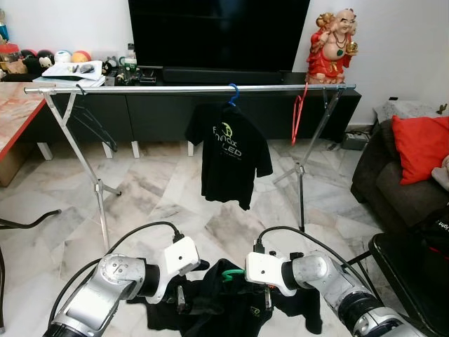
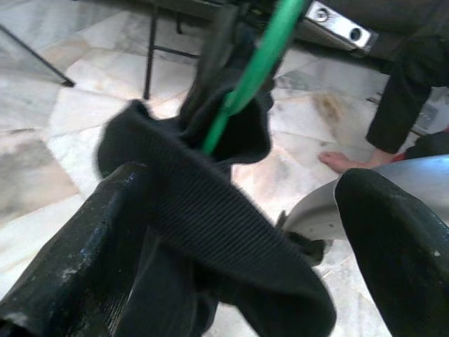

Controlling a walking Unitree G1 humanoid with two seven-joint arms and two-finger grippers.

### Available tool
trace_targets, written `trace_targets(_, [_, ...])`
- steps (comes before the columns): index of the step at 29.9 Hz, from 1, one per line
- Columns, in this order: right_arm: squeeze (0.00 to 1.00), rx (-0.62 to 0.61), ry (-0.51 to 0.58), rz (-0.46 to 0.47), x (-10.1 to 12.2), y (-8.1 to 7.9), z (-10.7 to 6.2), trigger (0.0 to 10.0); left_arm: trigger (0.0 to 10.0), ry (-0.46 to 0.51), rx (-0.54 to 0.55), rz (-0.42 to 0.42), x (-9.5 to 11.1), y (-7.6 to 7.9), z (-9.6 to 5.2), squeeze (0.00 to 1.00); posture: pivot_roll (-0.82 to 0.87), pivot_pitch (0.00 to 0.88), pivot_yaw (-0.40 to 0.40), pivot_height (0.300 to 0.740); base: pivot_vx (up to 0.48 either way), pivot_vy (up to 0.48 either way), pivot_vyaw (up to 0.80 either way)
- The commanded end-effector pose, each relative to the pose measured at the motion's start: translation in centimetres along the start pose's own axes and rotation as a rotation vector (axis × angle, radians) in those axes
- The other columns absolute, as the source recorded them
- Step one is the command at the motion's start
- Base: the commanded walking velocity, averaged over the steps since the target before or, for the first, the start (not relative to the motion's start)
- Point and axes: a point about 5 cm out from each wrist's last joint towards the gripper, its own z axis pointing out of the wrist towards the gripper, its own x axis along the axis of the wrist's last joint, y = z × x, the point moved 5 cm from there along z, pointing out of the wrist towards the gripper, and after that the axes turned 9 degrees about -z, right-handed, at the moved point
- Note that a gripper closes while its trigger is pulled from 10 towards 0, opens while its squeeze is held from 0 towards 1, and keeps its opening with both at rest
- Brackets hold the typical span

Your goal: Hang hanger

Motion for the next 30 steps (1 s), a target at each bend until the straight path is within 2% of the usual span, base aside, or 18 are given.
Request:
trace_targets(1, [0.00,-0.031,0.046,-0.023,0.9,0.9,-0.5,0.0,10.0,-0.004,-0.028,0.033,0.6,0.4,0.5,0.00,0.14,0.000,-0.083,0.740,0.000,0.000,0.00])
trace_targets(9, [0.00,-0.016,0.120,-0.021,2.1,1.1,-0.6,0.0,10.0,0.013,-0.017,0.024,0.7,0.5,1.9,0.00,0.13,0.000,-0.074,0.740,0.000,0.000,0.00])
trace_targets(16, [0.00,0.014,0.168,-0.022,2.8,0.7,-0.6,0.0,10.0,0.013,0.065,0.040,0.5,-0.5,2.0,0.00,0.13,0.000,-0.074,0.740,0.000,0.000,0.00])
trace_targets(24, [0.00,0.019,0.180,-0.022,3.1,0.8,-0.6,0.0,10.0,-0.052,0.085,0.058,-0.7,-0.9,2.3,0.00,0.13,0.000,-0.072,0.740,0.000,0.000,0.00])
trace_targets(25, [0.00,0.019,0.181,-0.022,3.1,0.8,-0.7,0.0,9.6,-0.057,0.089,0.062,-0.8,-1.0,2.3,0.00,0.13,0.000,-0.072,0.740,0.000,0.000,0.00])
trace_targets(26, [0.00,0.021,0.182,-0.021,3.1,0.7,-0.7,0.0,7.3,-0.056,0.089,0.060,-0.9,-1.0,2.4,0.00,0.13,0.000,-0.072,0.740,0.000,0.000,0.00])
trace_targets(27, [0.00,0.022,0.182,-0.021,3.1,0.7,-0.7,0.0,3.6,-0.053,0.089,0.058,-0.9,-1.0,2.5,0.00,0.13,0.000,-0.072,0.740,0.000,0.000,0.00])
trace_targets(28, [0.00,0.023,0.182,-0.021,3.1,0.7,-0.7,0.0,2.4,-0.050,0.089,0.056,-0.8,-0.9,2.5,0.00,0.13,0.000,-0.076,0.740,0.000,0.000,0.00])
trace_targets(29, [0.00,0.024,0.182,-0.021,3.1,0.7,-0.7,0.0,2.4,-0.048,0.089,0.056,-0.8,-0.9,2.6,0.00,0.13,0.000,-0.076,0.740,0.000,0.000,0.00])
trace_targets(30, [0.00,0.024,0.182,-0.020,3.1,0.7,-0.7,0.0,0.0,-0.048,0.089,0.055,-0.8,-0.9,2.6,0.00,0.14,0.000,-0.077,0.740,0.000,0.000,0.00])
